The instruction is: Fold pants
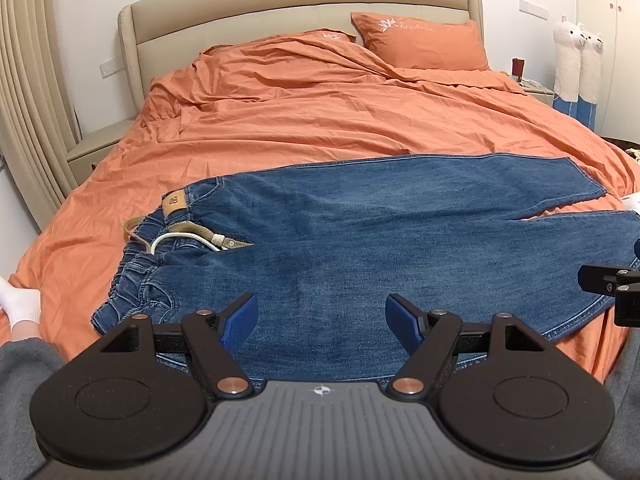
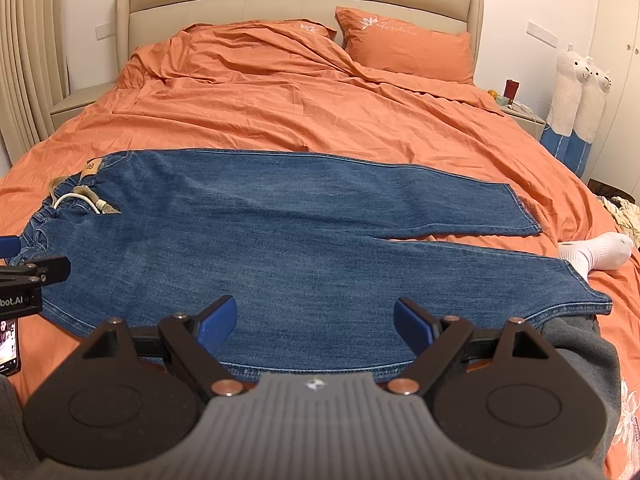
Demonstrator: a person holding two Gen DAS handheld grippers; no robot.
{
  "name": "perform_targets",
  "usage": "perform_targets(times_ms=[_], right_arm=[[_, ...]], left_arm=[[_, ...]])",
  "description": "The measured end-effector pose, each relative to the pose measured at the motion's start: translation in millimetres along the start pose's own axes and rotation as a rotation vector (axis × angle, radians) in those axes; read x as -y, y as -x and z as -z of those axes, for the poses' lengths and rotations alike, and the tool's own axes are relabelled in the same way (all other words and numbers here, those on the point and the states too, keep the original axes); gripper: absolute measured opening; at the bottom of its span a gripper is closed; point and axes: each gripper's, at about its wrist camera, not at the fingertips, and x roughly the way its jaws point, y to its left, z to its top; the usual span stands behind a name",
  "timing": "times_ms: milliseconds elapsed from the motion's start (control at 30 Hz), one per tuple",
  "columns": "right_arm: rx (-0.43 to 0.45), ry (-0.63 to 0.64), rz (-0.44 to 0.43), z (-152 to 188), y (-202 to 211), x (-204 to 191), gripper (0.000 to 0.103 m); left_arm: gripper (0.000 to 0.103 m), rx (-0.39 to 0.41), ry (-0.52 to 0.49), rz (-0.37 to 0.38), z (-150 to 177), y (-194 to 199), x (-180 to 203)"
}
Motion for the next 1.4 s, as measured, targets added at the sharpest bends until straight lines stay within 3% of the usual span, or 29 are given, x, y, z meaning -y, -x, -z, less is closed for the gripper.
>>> perform_targets(times_ms=[167, 300, 500, 600, 767, 933, 1100, 1200, 1267, 1300, 1400], right_arm=[[-0.004, 0.005, -0.007, 0, 0, 0, 0.082], [0.029, 0.029, -0.079, 2, 0, 9, 0.082], [0.081, 0.174, -0.127, 7, -8, 25, 0.082], [0.067, 0.246, -0.109, 7, -16, 39, 0.082], [0.05, 0.302, -0.086, 3, -27, 69, 0.082], [-0.055, 0.279, -0.09, -1, -47, 99, 0.08], [-0.118, 0.346, -0.073, 6, -62, 114, 0.065], [-0.148, 0.378, -0.064, 5, -68, 121, 0.058], [-0.17, 0.4, -0.056, 5, -70, 127, 0.053], [-0.178, 0.417, -0.051, 4, -71, 131, 0.05], [-0.198, 0.493, -0.043, 3, -69, 145, 0.044]], left_arm=[[0.084, 0.01, -0.038, 0.022, 2, 0, -3], [0.075, 0.015, -0.101, 0.048, 2, -3, -15], [0.062, 0.005, -0.319, 0.089, 7, -12, -41], [0.062, -0.01, -0.454, 0.121, 11, -19, -57], [0.062, -0.09, -0.718, 0.035, 31, -52, -80], [0.062, -0.219, -0.863, -0.012, 58, -101, -106], [0.062, -0.294, -1.053, -0.082, 84, -136, -114], [0.061, -0.282, -1.168, -0.106, 98, -143, -113], [0.054, -0.266, -1.225, -0.127, 103, -146, -113], [0.04, -0.255, -1.235, -0.144, 104, -147, -112], [0.022, -0.227, -1.21, -0.169, 101, -143, -110]])
